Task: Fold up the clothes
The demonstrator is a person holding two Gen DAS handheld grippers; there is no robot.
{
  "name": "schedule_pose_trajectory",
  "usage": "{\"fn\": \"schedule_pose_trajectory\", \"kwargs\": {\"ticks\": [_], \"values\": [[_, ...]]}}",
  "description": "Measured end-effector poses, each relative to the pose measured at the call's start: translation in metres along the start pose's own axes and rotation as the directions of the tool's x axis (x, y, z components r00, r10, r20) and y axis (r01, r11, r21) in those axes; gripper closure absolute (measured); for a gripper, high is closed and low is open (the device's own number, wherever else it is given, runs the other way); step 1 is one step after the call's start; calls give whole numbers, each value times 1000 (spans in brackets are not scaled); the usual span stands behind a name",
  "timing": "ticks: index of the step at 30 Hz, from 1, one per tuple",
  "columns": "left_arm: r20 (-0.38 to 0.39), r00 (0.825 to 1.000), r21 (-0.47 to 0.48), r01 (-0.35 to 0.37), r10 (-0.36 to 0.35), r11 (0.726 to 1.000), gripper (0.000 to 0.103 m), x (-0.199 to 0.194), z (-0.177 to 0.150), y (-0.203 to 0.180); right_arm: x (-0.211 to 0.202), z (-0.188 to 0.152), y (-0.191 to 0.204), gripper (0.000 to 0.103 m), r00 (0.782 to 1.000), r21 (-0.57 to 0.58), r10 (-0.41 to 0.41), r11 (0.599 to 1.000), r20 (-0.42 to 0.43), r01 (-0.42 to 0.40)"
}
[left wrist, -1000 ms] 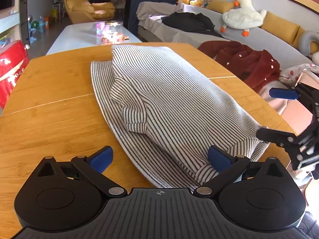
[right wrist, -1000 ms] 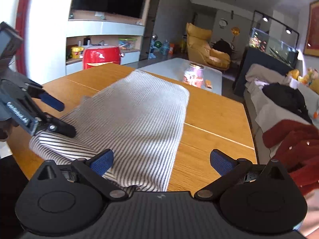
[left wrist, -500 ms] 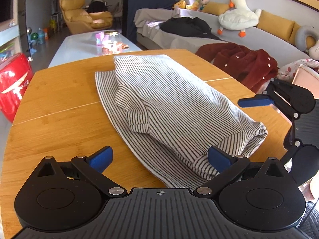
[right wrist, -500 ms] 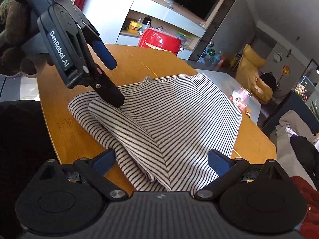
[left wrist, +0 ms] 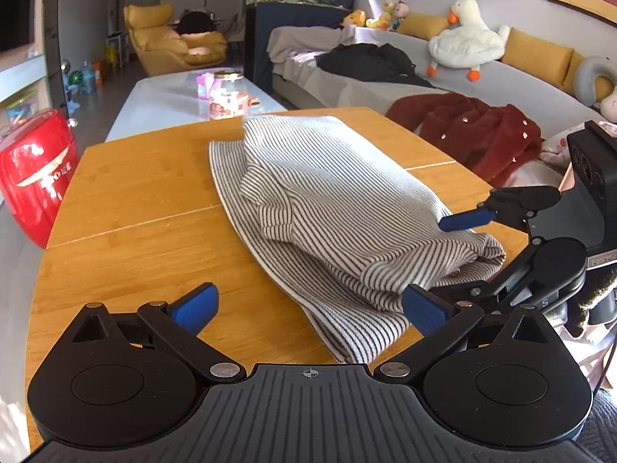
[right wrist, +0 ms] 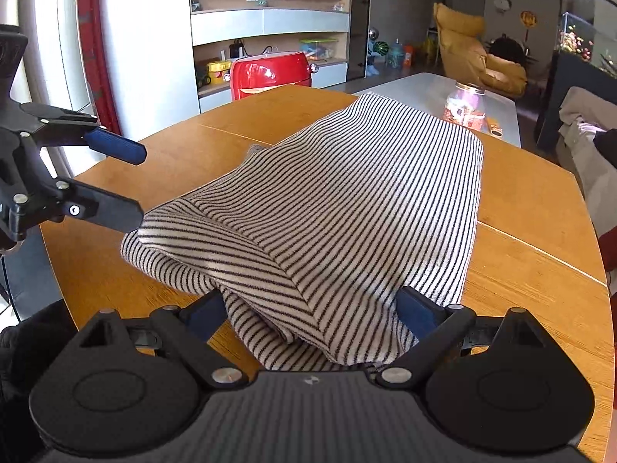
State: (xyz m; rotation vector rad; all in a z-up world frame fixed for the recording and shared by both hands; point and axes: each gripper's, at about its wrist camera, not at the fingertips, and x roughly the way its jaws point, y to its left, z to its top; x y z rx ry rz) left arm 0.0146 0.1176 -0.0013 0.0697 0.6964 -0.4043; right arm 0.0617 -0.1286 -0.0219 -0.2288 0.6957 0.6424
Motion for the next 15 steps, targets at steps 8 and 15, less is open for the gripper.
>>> {"fn": "schedule_pose_trajectory", "kwargs": {"ticks": [8,15], "values": [[-54,998,115,33,-27,993,0,4,-17,-16,-1,-2,-10,8,999,70,33,997,17,-34],[-109,991,108,-66,78,992,0,37,-19,-13,-14,-11,26,8,996,-156,-74,984,49,80]]}}
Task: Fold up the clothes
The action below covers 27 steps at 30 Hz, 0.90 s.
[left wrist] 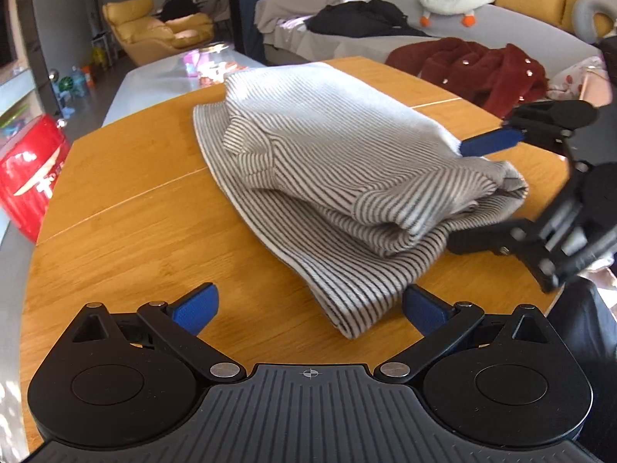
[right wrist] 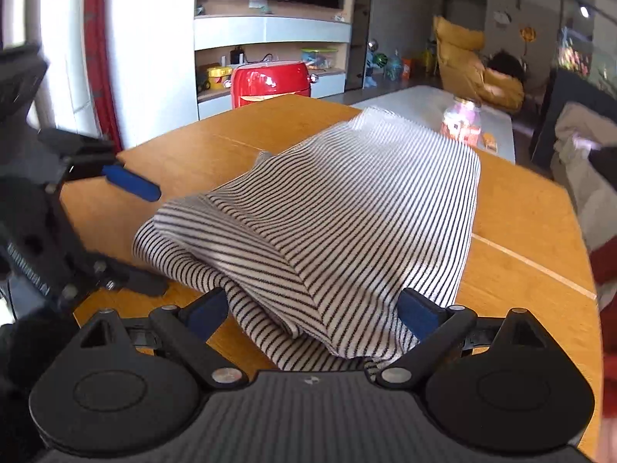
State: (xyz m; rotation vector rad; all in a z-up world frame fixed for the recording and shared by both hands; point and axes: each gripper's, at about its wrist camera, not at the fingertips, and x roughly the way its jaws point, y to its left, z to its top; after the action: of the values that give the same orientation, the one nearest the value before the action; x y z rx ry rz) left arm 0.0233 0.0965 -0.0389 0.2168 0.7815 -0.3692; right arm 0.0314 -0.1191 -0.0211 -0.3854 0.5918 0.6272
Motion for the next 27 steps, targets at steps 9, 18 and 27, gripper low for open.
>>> {"fn": "schedule_pose_trajectory", "kwargs": {"ticks": [9,18,27], "values": [[43,999,-52,-2,4,999,0,-6,15,7,-13,-9,54,15,993,-305,-81,947,83,102],[55,998,-63,8,-4,998,0,-9,20,8,4,3,63,55,992,-347,-108,929,72,126],[79,994,9,78,-78,997,0,-22,7,5,7,24,-13,54,994,137,113,984,2,-112]]}}
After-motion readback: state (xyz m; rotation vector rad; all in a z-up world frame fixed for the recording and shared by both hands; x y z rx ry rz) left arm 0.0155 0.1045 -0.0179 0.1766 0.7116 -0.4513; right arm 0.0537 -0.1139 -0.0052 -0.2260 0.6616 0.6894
